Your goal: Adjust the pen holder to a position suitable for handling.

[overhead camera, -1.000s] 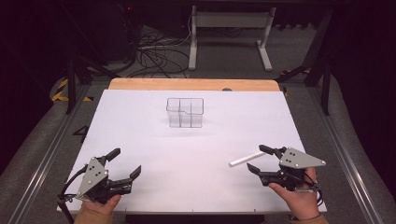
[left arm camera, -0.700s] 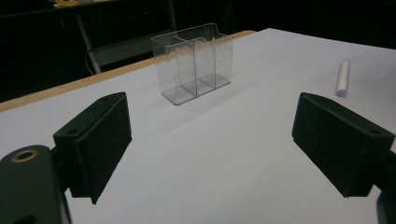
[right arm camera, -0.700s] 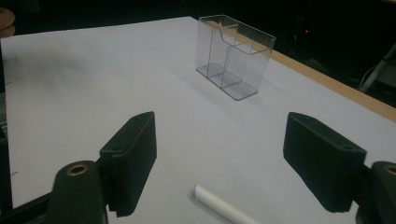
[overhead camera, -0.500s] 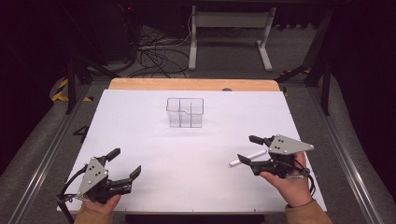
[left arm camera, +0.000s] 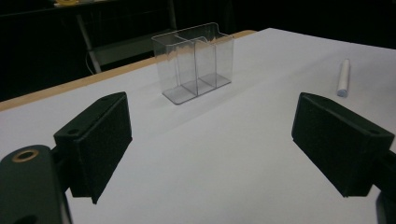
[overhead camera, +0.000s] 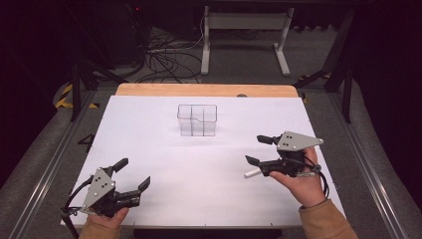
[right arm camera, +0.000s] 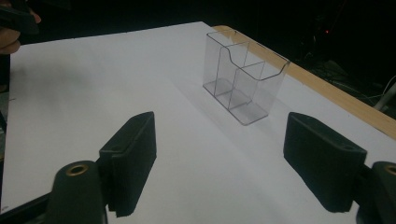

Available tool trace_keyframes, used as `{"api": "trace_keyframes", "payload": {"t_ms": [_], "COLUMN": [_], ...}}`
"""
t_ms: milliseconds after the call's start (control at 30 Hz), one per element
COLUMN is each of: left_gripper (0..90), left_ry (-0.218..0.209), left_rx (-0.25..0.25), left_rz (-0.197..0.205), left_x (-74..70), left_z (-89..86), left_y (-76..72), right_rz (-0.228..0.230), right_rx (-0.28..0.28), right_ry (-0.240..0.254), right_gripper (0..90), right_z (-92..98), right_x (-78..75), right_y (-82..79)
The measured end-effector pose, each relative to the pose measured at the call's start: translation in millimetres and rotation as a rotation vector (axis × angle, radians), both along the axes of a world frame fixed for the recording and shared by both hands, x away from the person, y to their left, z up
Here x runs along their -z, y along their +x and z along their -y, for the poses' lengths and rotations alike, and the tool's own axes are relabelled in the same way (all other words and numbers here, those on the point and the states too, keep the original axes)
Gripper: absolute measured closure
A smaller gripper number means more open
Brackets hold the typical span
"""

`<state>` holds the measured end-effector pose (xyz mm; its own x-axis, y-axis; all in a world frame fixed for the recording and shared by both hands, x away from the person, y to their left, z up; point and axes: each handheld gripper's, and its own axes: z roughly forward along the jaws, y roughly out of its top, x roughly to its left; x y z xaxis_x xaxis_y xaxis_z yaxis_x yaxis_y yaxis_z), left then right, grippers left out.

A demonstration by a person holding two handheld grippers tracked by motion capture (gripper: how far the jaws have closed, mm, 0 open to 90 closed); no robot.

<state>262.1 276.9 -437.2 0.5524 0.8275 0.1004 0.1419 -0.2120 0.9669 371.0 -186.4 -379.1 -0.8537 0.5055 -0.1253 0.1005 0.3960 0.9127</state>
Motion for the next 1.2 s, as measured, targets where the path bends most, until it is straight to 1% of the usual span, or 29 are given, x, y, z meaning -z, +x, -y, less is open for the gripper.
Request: {"api": "trace_keyframes", "payload": {"t_ms": [167, 233, 267, 367, 433, 467, 567, 600, 633, 700, 733, 767, 800, 867, 967, 1000, 1033, 1067, 1133, 1200], "left_gripper": [12.8, 12.9, 12.9, 13.1, 13.4, 13.4, 13.4, 13.4, 13.4, 13.4, 13.4, 13.4, 13.4, 13.4, 13.4, 13.4, 13.4, 13.4, 13.4, 13.4], "left_ry": [0.000, -0.002, 0.000, 0.001, 0.000, -0.001, 0.001, 0.004, -0.005, -0.003, -0.003, -0.006, -0.002, -0.005, -0.001, 0.001, 0.001, -0.006, -0.006, -0.001], "left_rx": [0.000, -0.001, 0.001, -0.001, -0.002, -0.005, -0.006, -0.002, -0.007, -0.006, -0.006, -0.007, -0.006, -0.005, -0.004, -0.005, -0.007, -0.006, -0.006, -0.004], "left_rz": [-0.002, -0.003, -0.002, 0.000, 0.000, -0.001, -0.005, -0.008, -0.011, -0.012, -0.011, -0.012, -0.010, -0.012, -0.012, -0.011, -0.008, -0.013, -0.013, -0.012], "left_x": [0.3, 0.3, 0.3, 0.1, 0.0, 0.2, 0.7, 0.6, 0.9, 1.0, 1.0, 1.2, 1.1, 1.4, 1.3, 1.3, 1.3, 1.5, 1.6, 1.6], "left_z": [-0.4, -0.3, -0.4, -0.6, -1.1, -1.3, -2.1, -2.5, -2.1, -2.0, -1.9, -1.7, -1.9, -1.7, -2.5, -2.8, -3.0, -2.7, -2.7, -2.9], "left_y": [0.2, 0.2, 0.3, -0.2, -0.5, -0.7, -0.7, -0.7, -1.1, -1.0, -0.9, -0.9, -0.7, -0.5, -0.3, -0.3, -0.3, -0.5, -0.4, -0.1], "right_rz": [0.006, 0.009, 0.009, 0.012, 0.001, 0.001, -0.025, -0.048, -0.055, -0.058, -0.062, -0.072, -0.072, -0.065, -0.061, -0.055, -0.055, -0.048, -0.046, -0.045], "right_rx": [-0.008, -0.013, -0.013, -0.040, -0.067, -0.067, -0.094, -0.116, -0.124, -0.130, -0.137, -0.150, -0.150, -0.163, -0.168, -0.170, -0.170, -0.179, -0.178, -0.178], "right_ry": [-0.003, -0.018, -0.018, -0.057, -0.085, -0.085, -0.096, -0.098, -0.100, -0.104, -0.114, -0.136, -0.136, -0.166, -0.182, -0.197, -0.197, -0.218, -0.223, -0.239], "right_gripper": [25.8, 26.0, 26.0, 27.9, 31.1, 31.1, 34.6, 37.5, 37.5, 37.8, 38.8, 40.1, 40.1, 40.1, 40.1, 40.2, 40.2, 40.5, 40.5, 40.8], "right_z": [-3.5, -4.8, -4.8, -6.7, -9.1, -9.1, -13.4, -18.4, -21.4, -24.4, -27.7, -34.4, -34.4, -43.7, -49.5, -55.5, -55.5, -61.9, -64.1, -68.9], "right_x": [-3.5, -5.4, -5.4, -9.5, -14.8, -14.8, -19.0, -20.7, -21.3, -21.6, -21.8, -22.0, -22.0, -23.2, -24.0, -24.7, -24.7, -25.2, -25.1, -25.0], "right_y": [2.8, 3.9, 3.9, 7.2, 12.0, 12.0, 18.0, 22.9, 25.8, 28.7, 31.7, 37.1, 37.1, 44.7, 49.4, 53.3, 53.3, 57.9, 59.3, 64.0]}}
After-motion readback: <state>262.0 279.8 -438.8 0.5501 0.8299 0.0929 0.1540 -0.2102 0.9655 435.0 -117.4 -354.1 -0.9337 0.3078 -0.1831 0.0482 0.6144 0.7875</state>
